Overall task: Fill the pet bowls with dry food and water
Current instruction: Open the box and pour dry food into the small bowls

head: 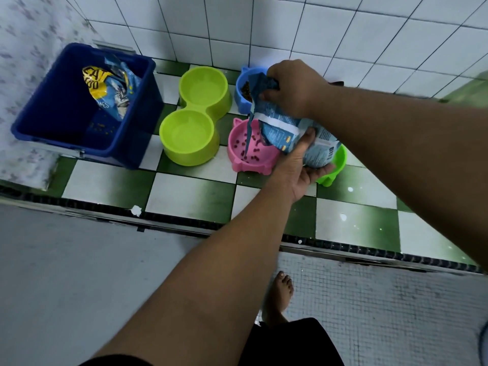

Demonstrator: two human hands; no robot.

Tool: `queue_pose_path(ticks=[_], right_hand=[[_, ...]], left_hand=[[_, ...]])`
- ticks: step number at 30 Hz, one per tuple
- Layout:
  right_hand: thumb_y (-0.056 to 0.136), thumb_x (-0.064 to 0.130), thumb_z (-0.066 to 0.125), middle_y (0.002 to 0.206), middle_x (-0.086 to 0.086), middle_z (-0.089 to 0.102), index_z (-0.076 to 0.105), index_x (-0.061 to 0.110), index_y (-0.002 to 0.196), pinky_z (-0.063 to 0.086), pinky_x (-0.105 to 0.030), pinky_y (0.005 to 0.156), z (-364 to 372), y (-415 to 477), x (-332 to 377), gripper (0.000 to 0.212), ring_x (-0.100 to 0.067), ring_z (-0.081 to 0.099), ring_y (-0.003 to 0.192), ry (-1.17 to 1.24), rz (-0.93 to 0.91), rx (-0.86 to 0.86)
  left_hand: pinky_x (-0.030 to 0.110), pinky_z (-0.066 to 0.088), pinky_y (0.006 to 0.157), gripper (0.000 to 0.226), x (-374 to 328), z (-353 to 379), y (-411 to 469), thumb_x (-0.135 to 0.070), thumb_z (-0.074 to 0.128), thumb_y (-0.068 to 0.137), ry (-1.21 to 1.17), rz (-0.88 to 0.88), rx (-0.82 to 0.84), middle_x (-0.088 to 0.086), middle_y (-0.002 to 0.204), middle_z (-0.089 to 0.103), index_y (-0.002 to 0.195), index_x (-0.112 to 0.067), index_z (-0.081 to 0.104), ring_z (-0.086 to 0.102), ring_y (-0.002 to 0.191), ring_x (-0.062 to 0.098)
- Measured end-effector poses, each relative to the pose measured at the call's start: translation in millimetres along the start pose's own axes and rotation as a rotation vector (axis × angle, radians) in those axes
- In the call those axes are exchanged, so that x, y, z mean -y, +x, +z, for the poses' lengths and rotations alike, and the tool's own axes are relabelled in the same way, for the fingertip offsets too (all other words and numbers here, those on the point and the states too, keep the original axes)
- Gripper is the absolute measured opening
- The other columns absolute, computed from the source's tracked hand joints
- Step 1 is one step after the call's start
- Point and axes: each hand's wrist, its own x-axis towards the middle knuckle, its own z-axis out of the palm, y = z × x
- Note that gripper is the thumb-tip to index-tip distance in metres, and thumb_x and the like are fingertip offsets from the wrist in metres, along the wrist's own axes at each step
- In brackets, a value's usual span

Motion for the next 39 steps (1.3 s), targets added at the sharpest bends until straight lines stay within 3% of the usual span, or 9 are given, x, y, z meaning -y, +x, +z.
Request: queue_pose_path(ticks=[3, 7, 11, 15, 25, 30, 35, 39], right_hand=[[0.093, 0.034, 0.064, 0.091, -0.007, 0.054, 0.053, 0.017, 0.088, 0.034, -0.032, 0.068, -1, -2, -1, 0.021, -0.026, 0.051, 0.083, -0.011, 0.005, 0.002], [0.093, 0.034, 0.064, 0.091, -0.007, 0.054, 0.053, 0.016, 0.089, 0.035, -0.033, 0.068, -3, -3, 0, 0.021, -0.026, 0.051, 0.083, -0.029, 0.006, -0.004], [0.093, 0.034, 0.064, 0.093, -0.007, 0.055, 0.054, 0.018, 0.09, 0.036, -0.032, 0.069, -4, -4, -2, 0.02, -0.026, 0.052, 0.084, -0.019, 0.024, -0.005], [0.093, 0.035, 0.064, 0.091, -0.007, 0.054, 0.053, 0.018, 0.091, 0.033, -0.031, 0.068, -2, -5, -2, 0.021, -0.025, 0.051, 0.083, -0.006, 0.019, -0.01], [0.094, 0.037, 0.063, 0.091, -0.008, 0.054, 0.054, 0.014, 0.09, 0.034, -0.032, 0.068, -6, -9, -7, 0.025, -0.025, 0.051, 0.084, 0.012, -0.003, -0.036], [0.095, 0.036, 0.063, 0.075, -0.002, 0.048, 0.052, 0.012, 0.085, 0.032, -0.03, 0.066, -11, -20, -18, 0.028, -0.025, 0.05, 0.079, 0.077, 0.004, -0.069], [0.095, 0.035, 0.062, 0.085, -0.008, 0.058, 0.062, 0.008, 0.095, 0.032, -0.028, 0.055, -21, -38, -28, 0.027, -0.022, 0.052, 0.077, 0.177, -0.024, -0.14], [0.095, 0.033, 0.062, 0.089, -0.005, 0.061, 0.062, 0.012, 0.096, 0.03, -0.027, 0.058, -27, -49, -33, 0.021, -0.017, 0.053, 0.078, 0.232, -0.041, -0.178]], left_hand=[[0.046, 0.065, 0.071, 0.039, 1, 3, 1, -0.036, 0.071, 0.095, -0.005, -0.015, 0.006, 0.016, 0.106, 0.068, 0.119, -0.007, 0.061, 0.069, 0.097, 0.032], [0.05, 0.064, 0.08, 0.055, 2, 7, 2, -0.04, 0.072, 0.094, -0.013, -0.01, 0.009, 0.025, 0.131, 0.065, 0.132, -0.003, 0.059, 0.067, 0.113, 0.038], [0.051, 0.055, 0.096, 0.031, 3, 8, 4, -0.037, 0.069, 0.096, -0.007, -0.037, 0.028, 0.016, 0.104, 0.07, 0.104, -0.008, 0.065, 0.069, 0.096, 0.032], [0.052, 0.053, 0.099, 0.029, 2, 5, 4, -0.038, 0.069, 0.096, 0.023, -0.032, 0.018, 0.015, 0.101, 0.069, 0.1, -0.01, 0.065, 0.069, 0.091, 0.03], [0.051, 0.054, 0.098, 0.025, 3, 7, 2, -0.036, 0.069, 0.097, 0.07, -0.002, -0.007, 0.014, 0.101, 0.067, 0.1, -0.012, 0.064, 0.068, 0.093, 0.03], [0.053, 0.056, 0.095, 0.027, 7, 8, 5, -0.034, 0.074, 0.094, 0.119, 0.004, -0.018, 0.015, 0.11, 0.069, 0.11, -0.014, 0.064, 0.068, 0.101, 0.032], [0.053, 0.054, 0.102, 0.016, 6, 11, -1, -0.031, 0.074, 0.093, 0.209, 0.01, -0.017, 0.01, 0.106, 0.07, 0.099, -0.019, 0.066, 0.067, 0.105, 0.03], [0.053, 0.06, 0.093, 0.04, 5, 12, 1, -0.035, 0.086, 0.081, 0.243, 0.059, -0.079, 0.014, 0.127, 0.068, 0.111, -0.02, 0.064, 0.068, 0.113, 0.033]])
